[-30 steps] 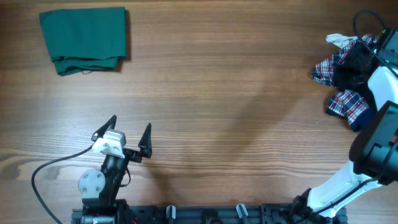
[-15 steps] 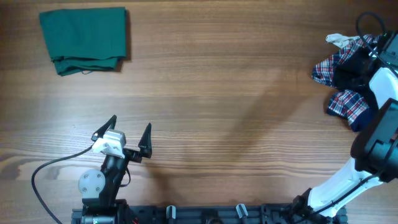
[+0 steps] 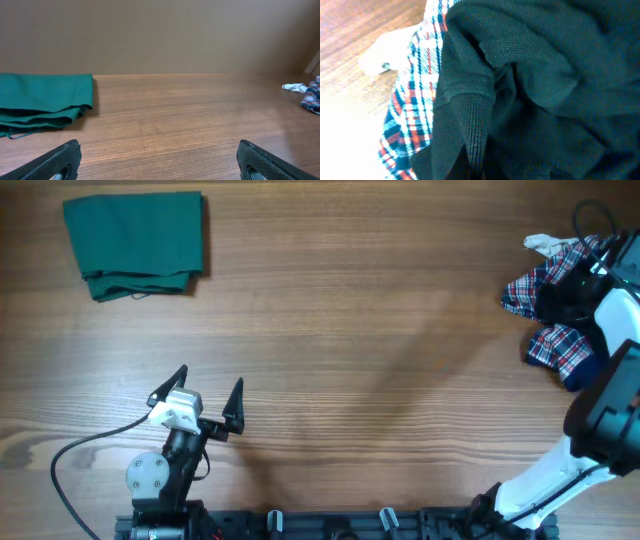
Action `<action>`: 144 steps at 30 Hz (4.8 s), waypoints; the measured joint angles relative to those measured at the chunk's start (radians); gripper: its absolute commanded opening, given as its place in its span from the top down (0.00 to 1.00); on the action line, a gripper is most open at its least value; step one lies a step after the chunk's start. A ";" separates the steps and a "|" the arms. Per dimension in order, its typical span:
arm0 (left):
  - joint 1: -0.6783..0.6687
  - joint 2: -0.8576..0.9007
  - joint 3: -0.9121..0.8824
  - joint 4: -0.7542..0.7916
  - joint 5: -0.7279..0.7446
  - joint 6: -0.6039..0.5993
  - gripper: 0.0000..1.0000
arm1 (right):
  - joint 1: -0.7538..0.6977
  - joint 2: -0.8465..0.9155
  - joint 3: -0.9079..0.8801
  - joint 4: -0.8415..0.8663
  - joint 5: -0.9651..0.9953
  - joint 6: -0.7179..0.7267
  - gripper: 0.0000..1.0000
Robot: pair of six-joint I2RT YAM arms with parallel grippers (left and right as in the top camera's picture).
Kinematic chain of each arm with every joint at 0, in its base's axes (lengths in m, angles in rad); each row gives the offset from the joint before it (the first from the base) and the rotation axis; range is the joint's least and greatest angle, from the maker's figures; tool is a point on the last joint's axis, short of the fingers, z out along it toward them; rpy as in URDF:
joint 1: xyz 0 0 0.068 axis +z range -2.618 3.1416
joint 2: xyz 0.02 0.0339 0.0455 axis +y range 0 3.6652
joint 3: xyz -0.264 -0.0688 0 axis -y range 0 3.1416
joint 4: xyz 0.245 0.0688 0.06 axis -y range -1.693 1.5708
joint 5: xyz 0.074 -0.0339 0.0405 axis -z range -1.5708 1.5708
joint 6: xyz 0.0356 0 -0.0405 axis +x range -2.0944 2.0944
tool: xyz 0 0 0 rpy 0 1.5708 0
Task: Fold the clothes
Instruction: 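Reach the right gripper into the clothes pile and grasp the black shirt, then pull the black shirt left off the plaid shirt with the right gripper, then lay the black shirt flat at center and move right gripper to its right edge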
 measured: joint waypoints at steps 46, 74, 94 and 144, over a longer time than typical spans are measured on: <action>0.000 0.000 0.000 0.000 0.000 0.000 0.00 | 0.565 -0.775 0.002 -0.142 -0.519 0.207 0.96; 0.000 0.000 0.000 0.076 0.148 0.000 0.00 | 0.853 -0.729 0.002 -0.090 -0.718 0.330 0.96; 0.000 0.000 0.000 0.005 0.120 0.000 0.00 | 0.983 -0.253 0.001 0.391 -0.623 0.408 0.65; 0.000 0.192 0.002 0.240 0.602 -0.070 0.00 | 0.899 -0.171 -0.015 -0.395 0.058 -0.069 0.00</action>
